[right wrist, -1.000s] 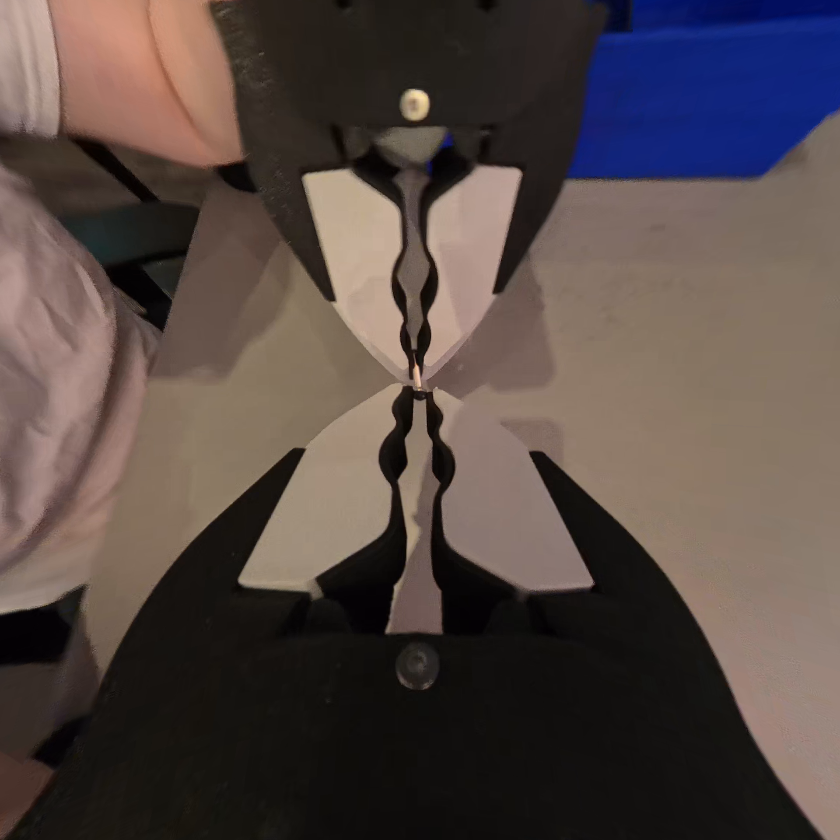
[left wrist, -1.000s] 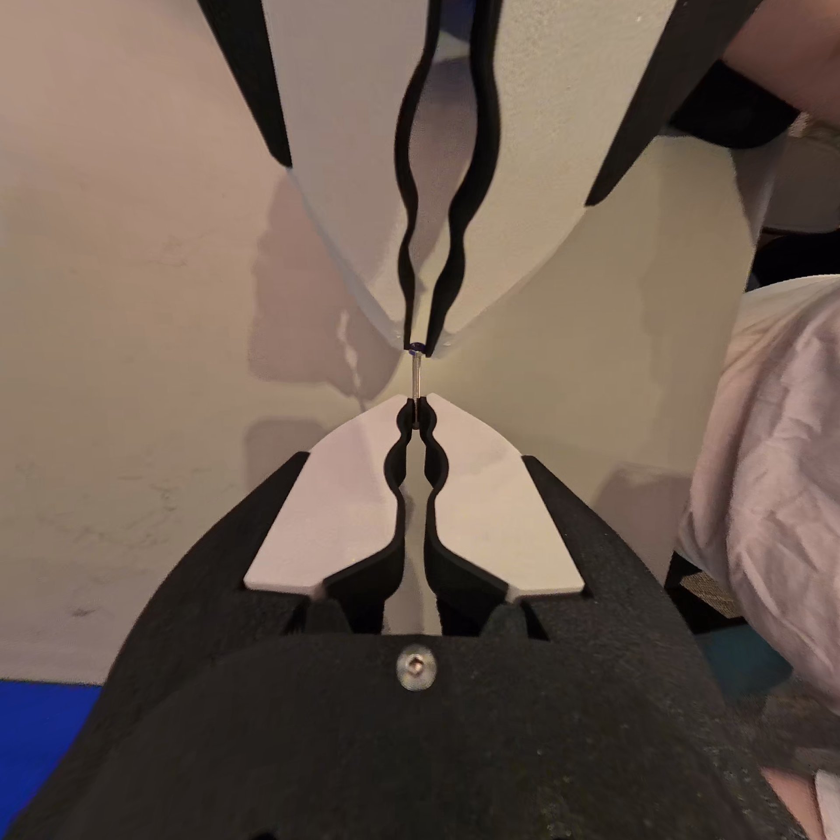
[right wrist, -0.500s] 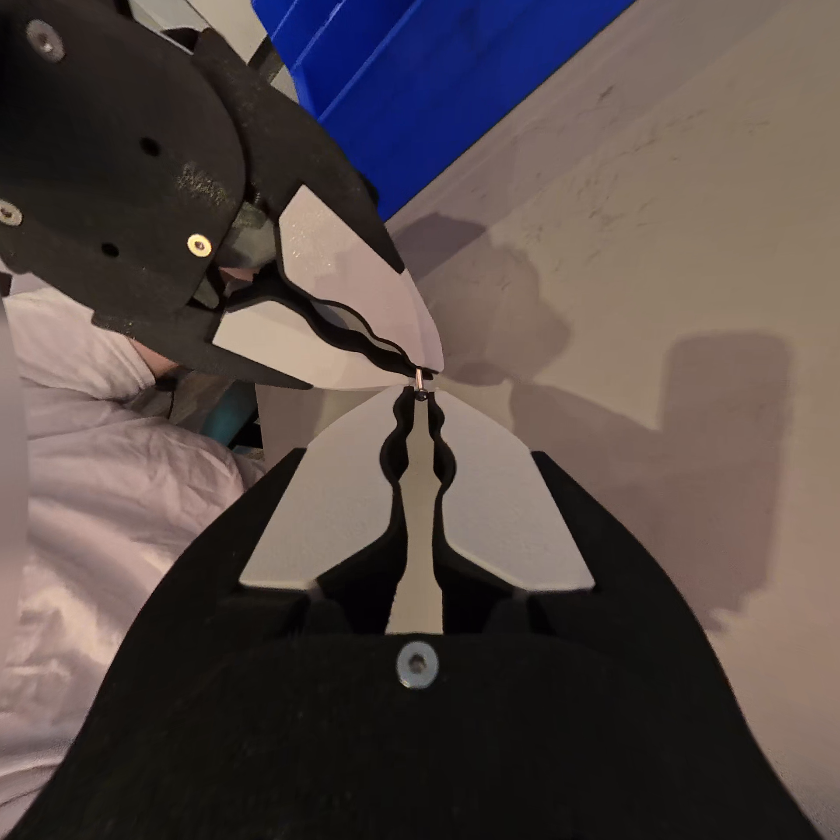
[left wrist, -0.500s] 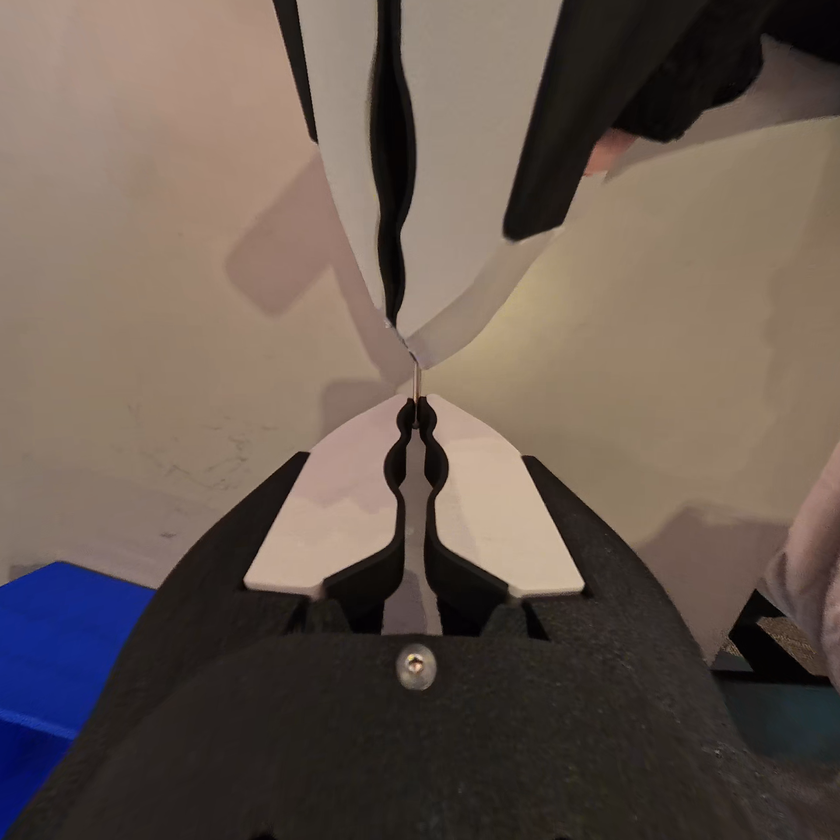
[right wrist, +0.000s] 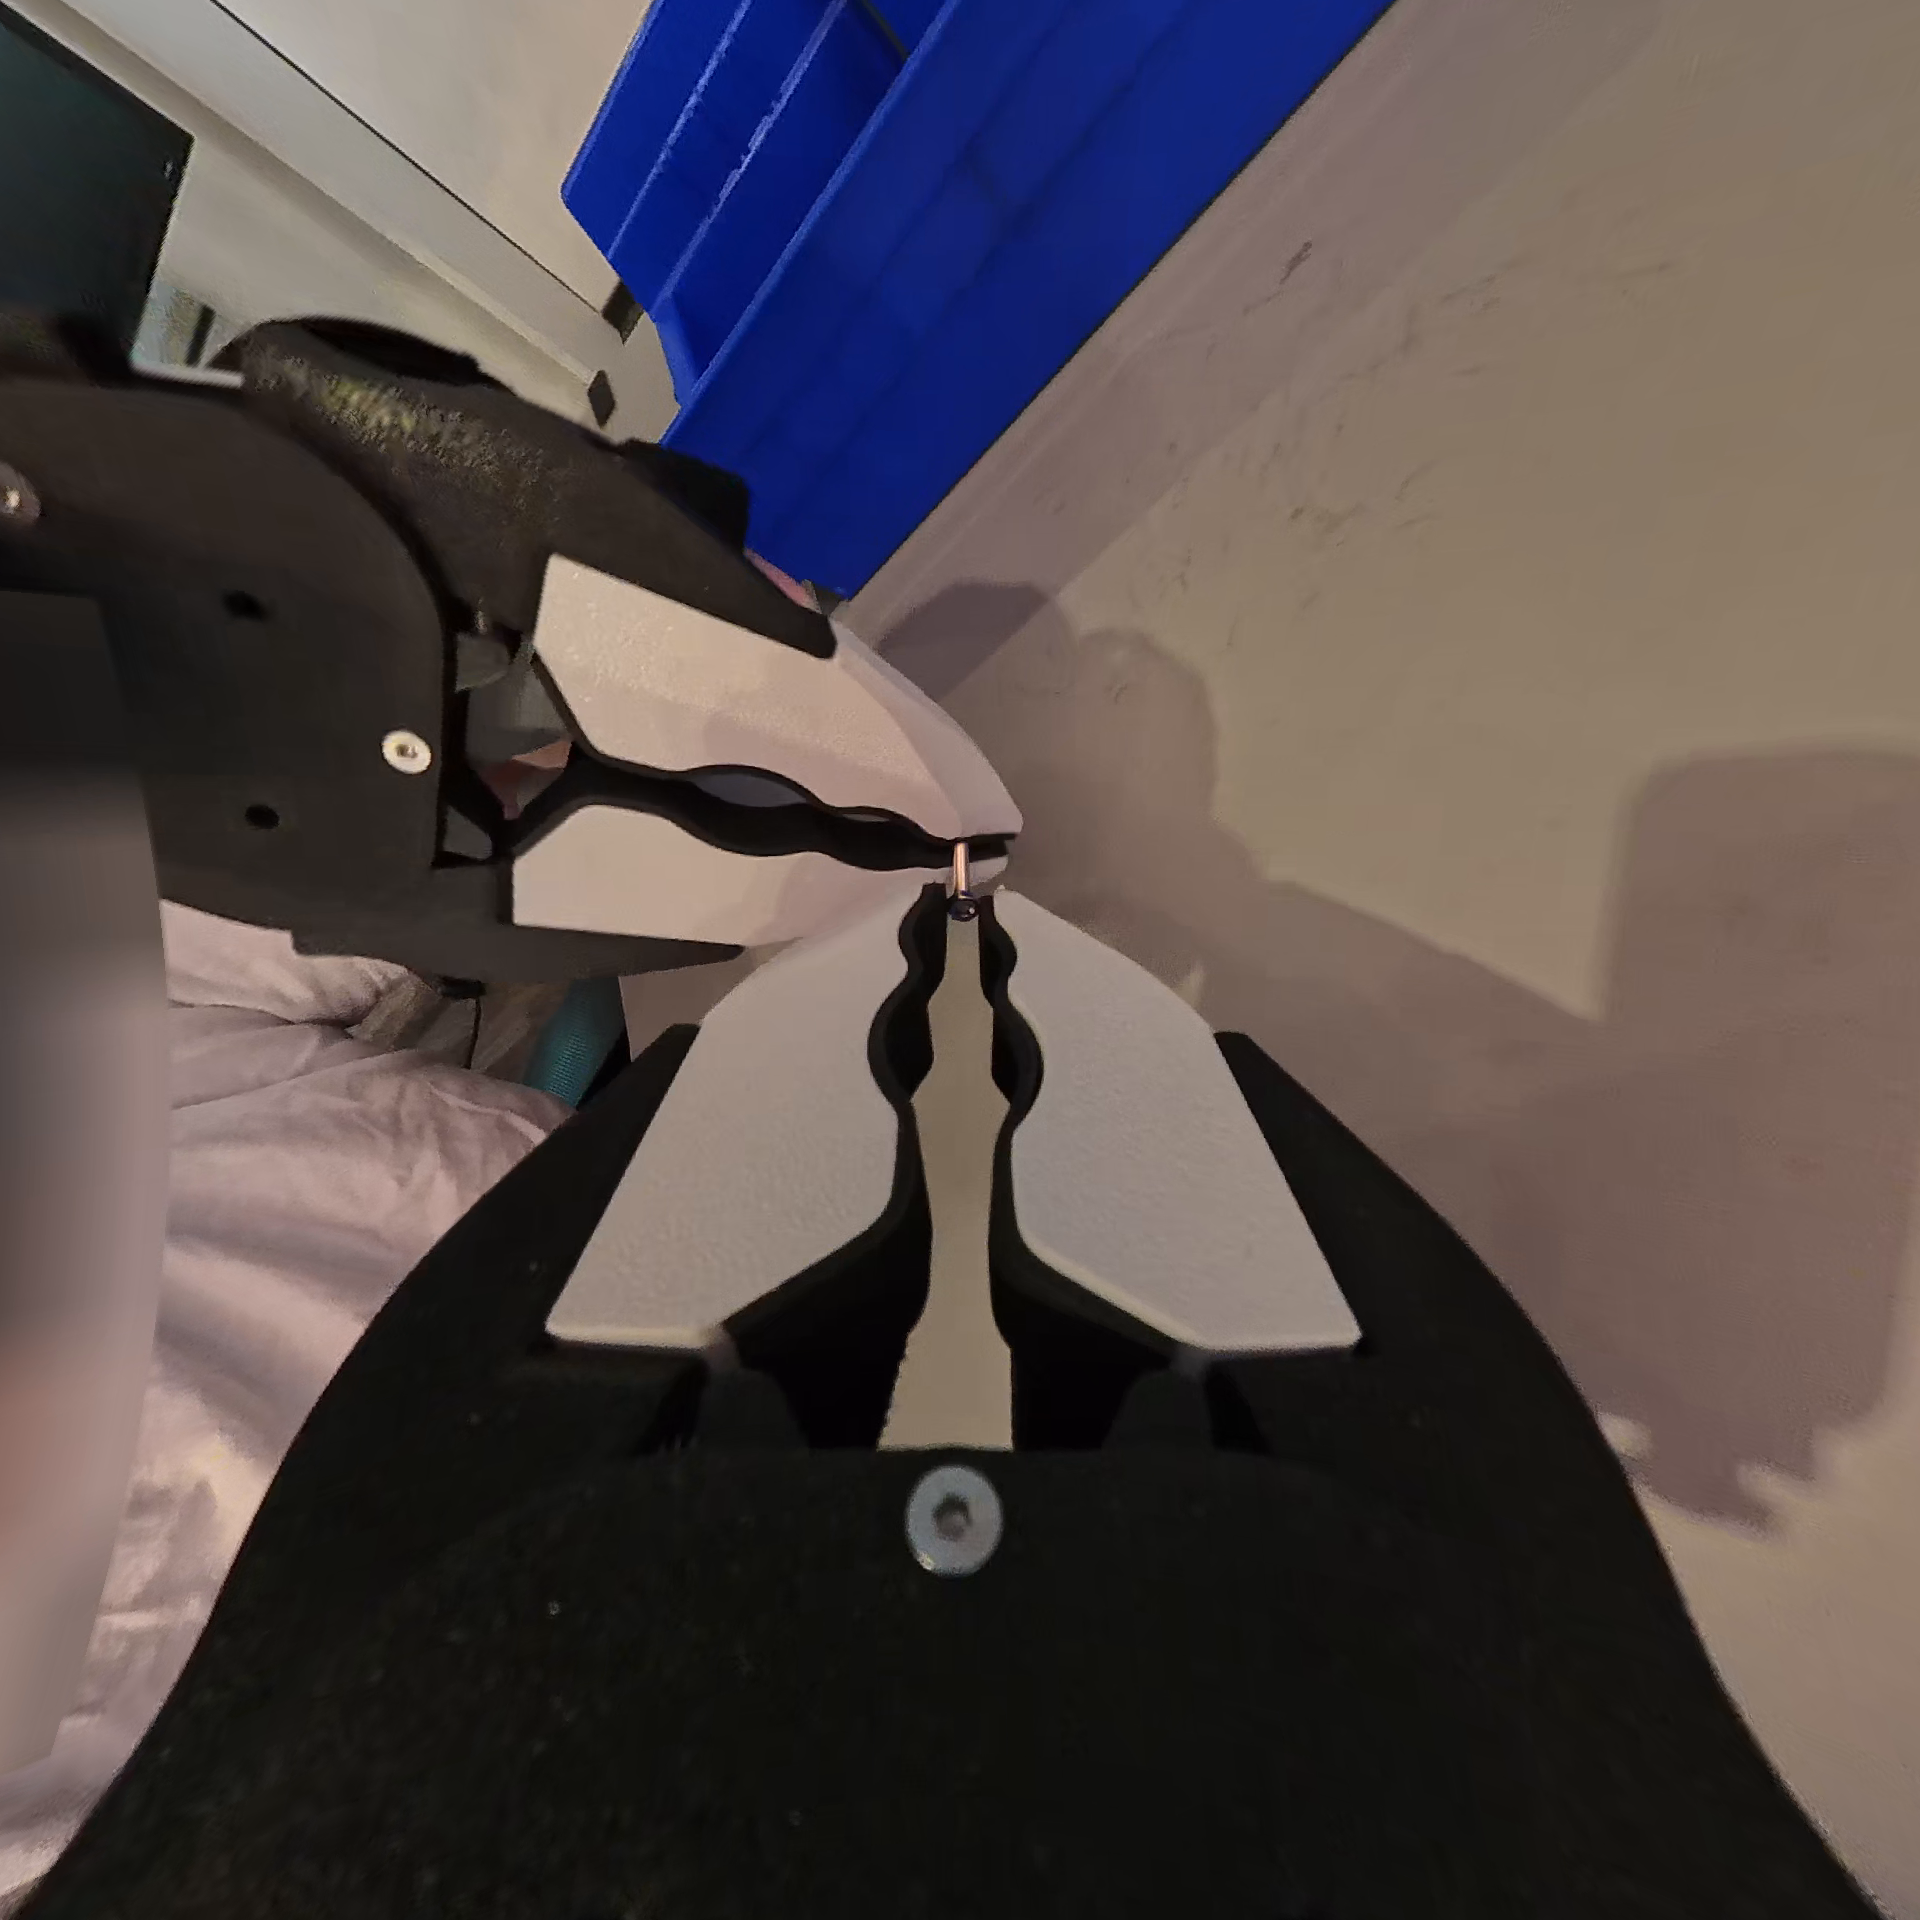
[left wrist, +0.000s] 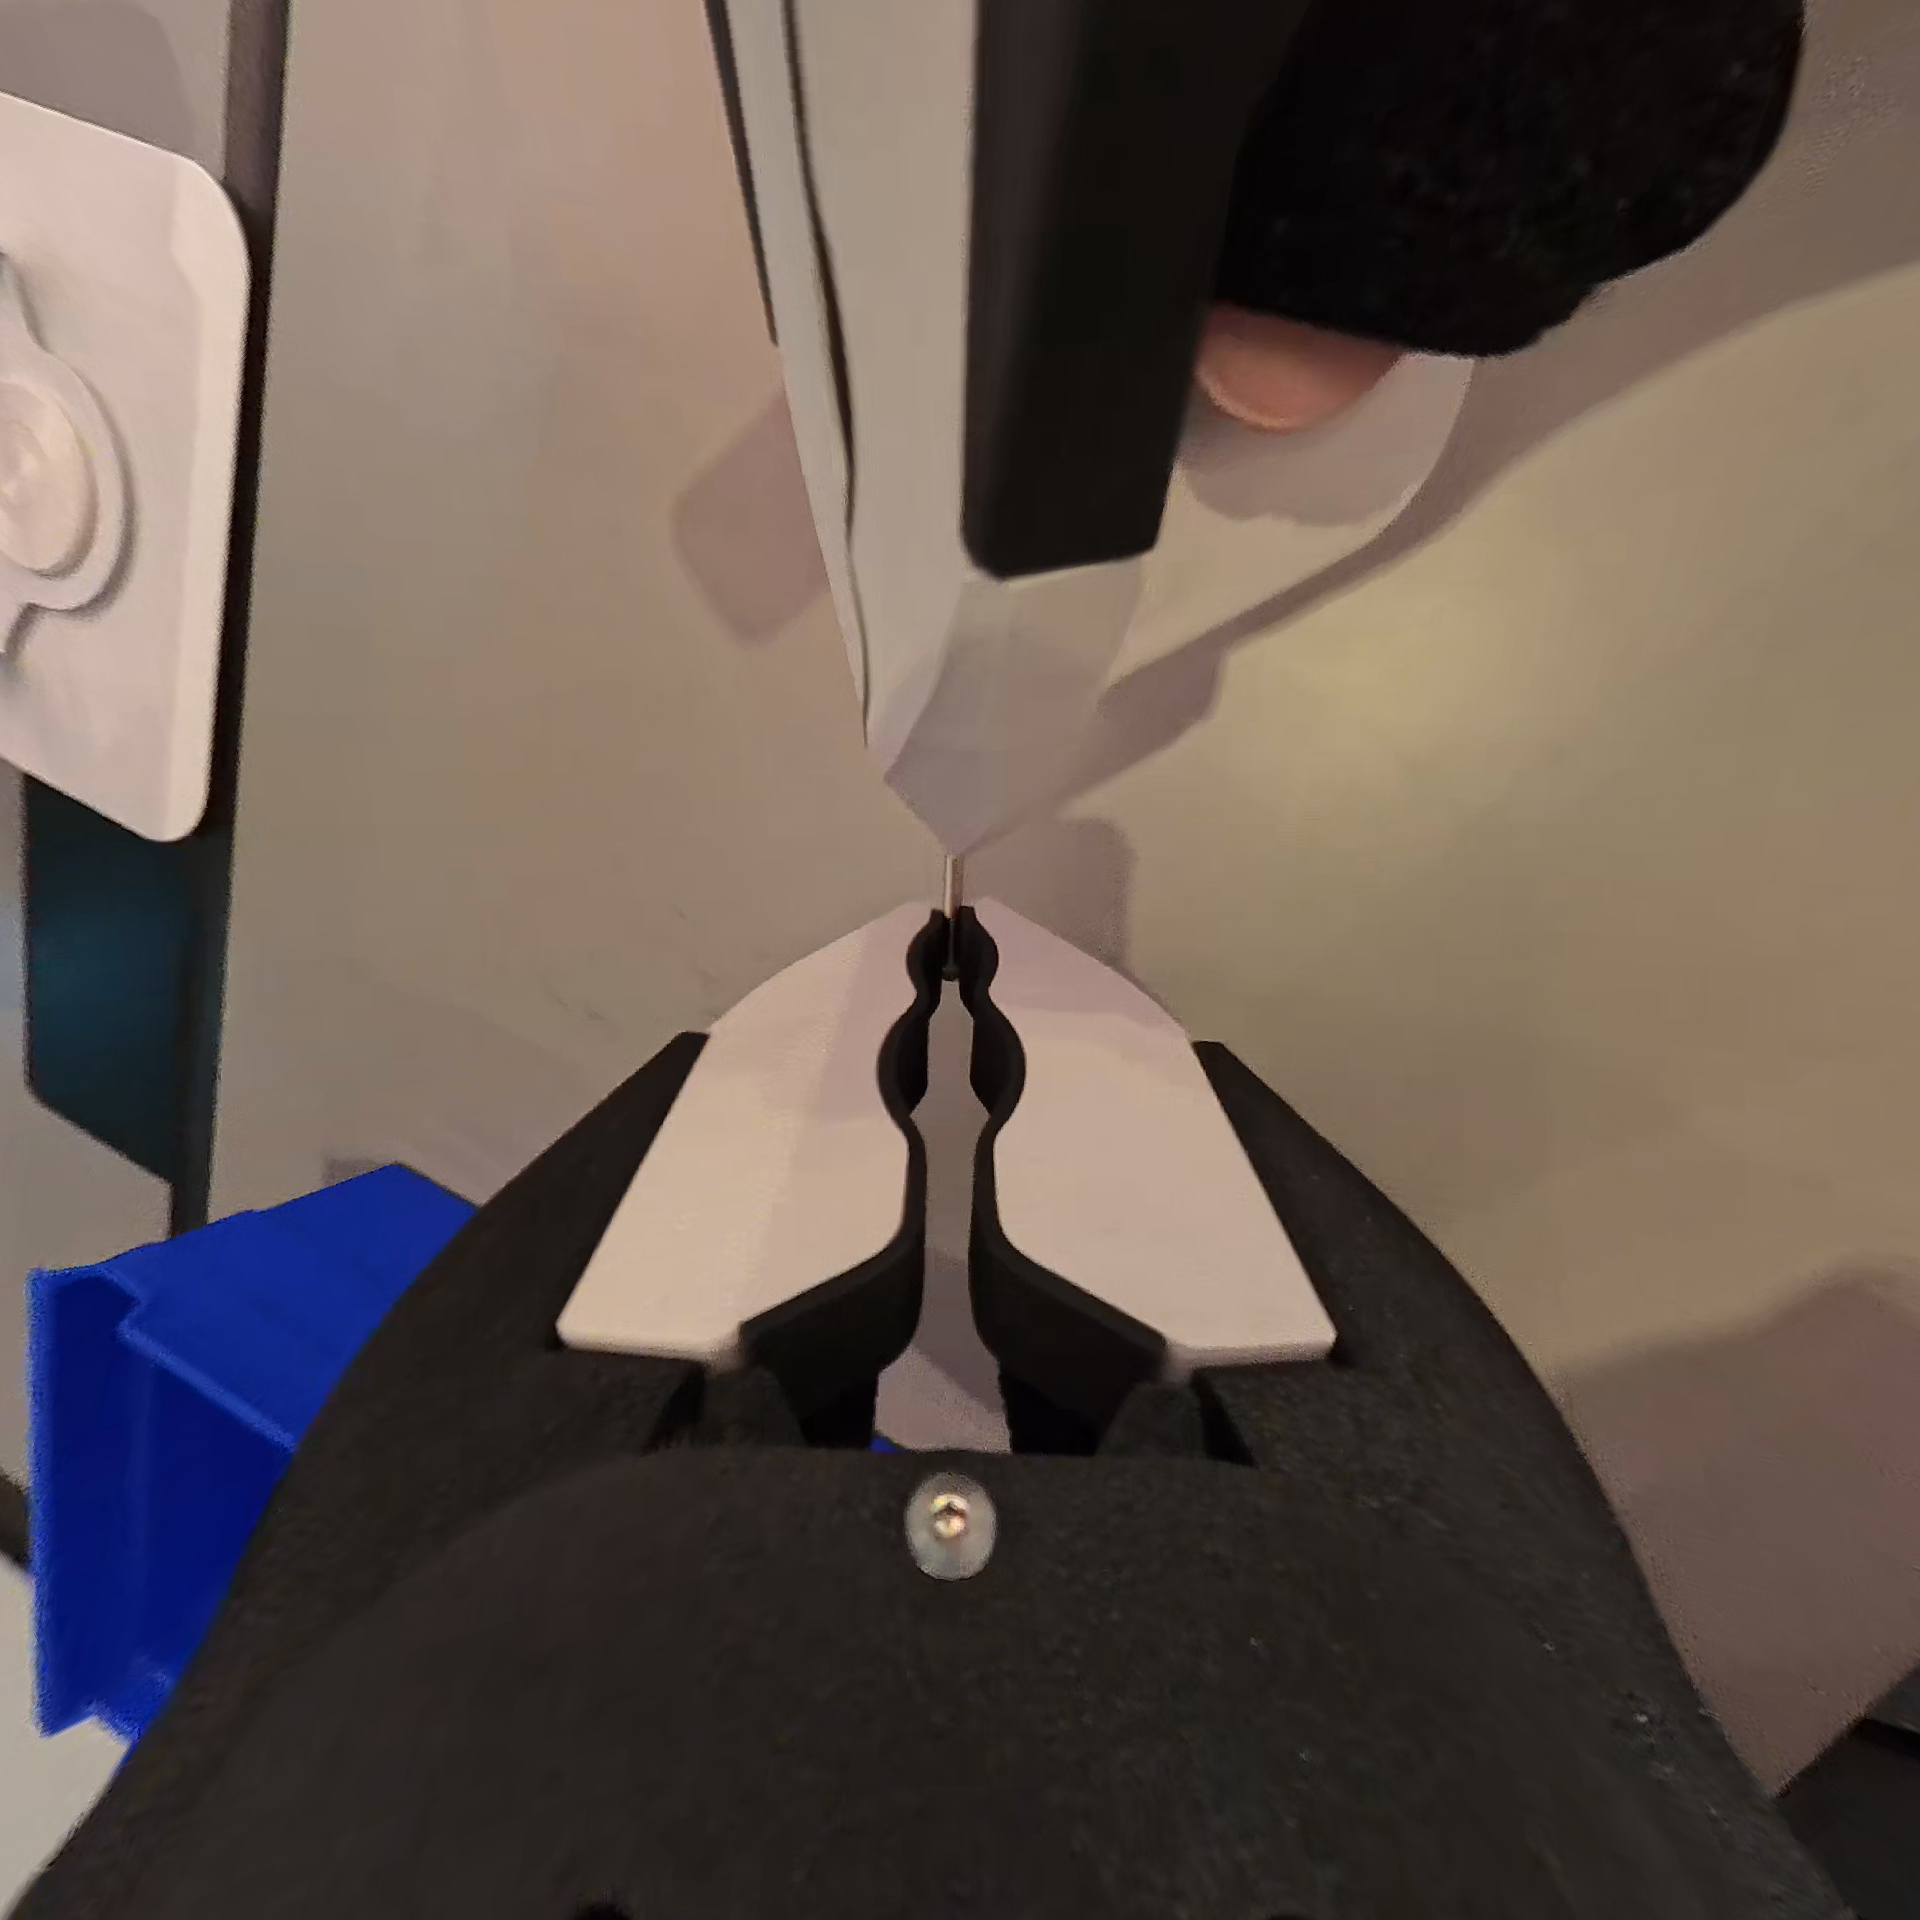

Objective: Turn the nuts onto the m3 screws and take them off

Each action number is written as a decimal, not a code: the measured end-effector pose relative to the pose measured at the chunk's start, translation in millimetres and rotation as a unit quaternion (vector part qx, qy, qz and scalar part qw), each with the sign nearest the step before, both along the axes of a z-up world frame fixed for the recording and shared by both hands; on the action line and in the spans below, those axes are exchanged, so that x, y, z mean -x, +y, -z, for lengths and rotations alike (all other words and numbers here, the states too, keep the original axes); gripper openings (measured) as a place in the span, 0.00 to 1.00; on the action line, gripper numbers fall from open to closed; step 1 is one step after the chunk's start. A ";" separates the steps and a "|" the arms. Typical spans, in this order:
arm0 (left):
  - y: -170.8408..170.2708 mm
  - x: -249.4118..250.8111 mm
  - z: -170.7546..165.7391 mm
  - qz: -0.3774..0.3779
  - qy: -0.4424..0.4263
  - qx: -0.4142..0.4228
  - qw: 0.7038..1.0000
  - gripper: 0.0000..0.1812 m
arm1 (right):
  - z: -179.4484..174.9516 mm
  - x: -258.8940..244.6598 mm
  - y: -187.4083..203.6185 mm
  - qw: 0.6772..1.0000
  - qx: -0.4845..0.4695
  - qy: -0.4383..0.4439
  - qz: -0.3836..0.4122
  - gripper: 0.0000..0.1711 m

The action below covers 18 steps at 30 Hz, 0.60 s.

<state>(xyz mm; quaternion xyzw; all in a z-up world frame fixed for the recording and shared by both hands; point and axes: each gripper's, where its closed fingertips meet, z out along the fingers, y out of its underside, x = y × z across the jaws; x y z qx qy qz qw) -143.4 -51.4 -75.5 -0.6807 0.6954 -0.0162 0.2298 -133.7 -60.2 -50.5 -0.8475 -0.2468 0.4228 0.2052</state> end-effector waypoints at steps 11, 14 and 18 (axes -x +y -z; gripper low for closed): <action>12.2 -8.0 -3.4 -0.013 -0.004 -0.078 0.997 0.01 | -1.8 -5.3 8.3 0.999 0.008 0.027 0.023 0.03; 13.9 -8.9 -4.0 -0.013 0.002 -0.101 0.995 0.01 | -1.9 -6.4 8.6 0.999 0.011 0.031 0.024 0.04; 13.5 -9.1 -1.3 -0.012 0.005 -0.097 0.995 0.01 | 0.1 -5.7 7.9 1.000 0.007 0.021 0.020 0.05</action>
